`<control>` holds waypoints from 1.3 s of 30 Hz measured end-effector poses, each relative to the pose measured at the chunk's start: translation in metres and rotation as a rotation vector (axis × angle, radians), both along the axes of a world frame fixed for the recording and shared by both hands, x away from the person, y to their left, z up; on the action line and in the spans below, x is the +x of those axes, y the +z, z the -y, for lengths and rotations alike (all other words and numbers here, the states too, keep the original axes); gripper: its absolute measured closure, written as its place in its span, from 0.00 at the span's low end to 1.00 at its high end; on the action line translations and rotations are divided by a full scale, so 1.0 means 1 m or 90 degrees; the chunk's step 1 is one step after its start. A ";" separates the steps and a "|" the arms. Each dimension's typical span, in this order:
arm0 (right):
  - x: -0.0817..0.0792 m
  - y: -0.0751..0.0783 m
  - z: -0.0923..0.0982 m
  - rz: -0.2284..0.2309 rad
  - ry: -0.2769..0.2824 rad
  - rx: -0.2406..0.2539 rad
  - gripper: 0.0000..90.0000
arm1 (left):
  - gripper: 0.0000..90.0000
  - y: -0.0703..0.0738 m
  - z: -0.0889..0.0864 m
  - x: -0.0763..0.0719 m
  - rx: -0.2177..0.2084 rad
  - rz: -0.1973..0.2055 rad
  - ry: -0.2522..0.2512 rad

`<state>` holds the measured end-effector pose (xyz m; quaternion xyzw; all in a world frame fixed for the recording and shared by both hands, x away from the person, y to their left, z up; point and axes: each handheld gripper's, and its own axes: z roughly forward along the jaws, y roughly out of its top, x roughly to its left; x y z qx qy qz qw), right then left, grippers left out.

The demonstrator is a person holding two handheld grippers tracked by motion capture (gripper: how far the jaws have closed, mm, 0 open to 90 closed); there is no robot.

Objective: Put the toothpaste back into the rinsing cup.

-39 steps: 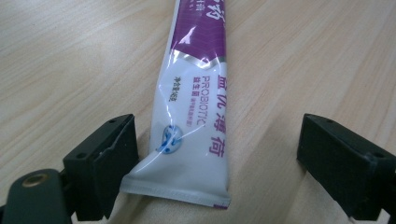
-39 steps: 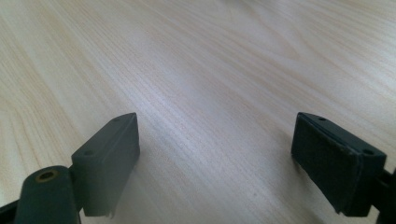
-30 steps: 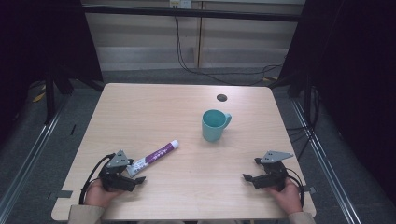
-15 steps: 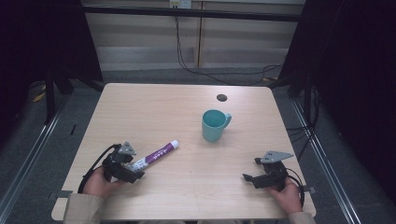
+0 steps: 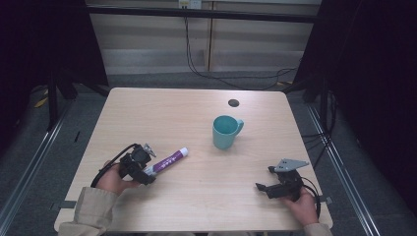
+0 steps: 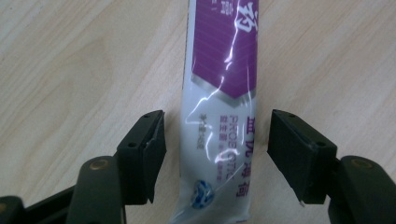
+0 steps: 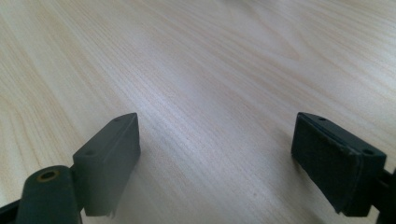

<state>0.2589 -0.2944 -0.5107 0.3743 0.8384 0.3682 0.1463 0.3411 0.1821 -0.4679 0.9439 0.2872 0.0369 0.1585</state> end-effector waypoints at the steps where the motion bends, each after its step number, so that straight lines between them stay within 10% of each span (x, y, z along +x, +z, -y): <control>1: 0.000 0.000 0.000 0.001 0.001 0.000 0.17 | 0.42 0.000 0.001 0.001 0.003 0.000 -0.004; 28: 0.000 0.000 0.000 0.001 0.001 0.000 0.17 | 0.85 0.005 0.014 0.008 0.029 -0.014 -0.021; 39: 0.000 0.000 0.000 0.001 0.000 -0.001 0.17 | 0.87 0.008 0.023 0.003 0.042 -0.013 -0.029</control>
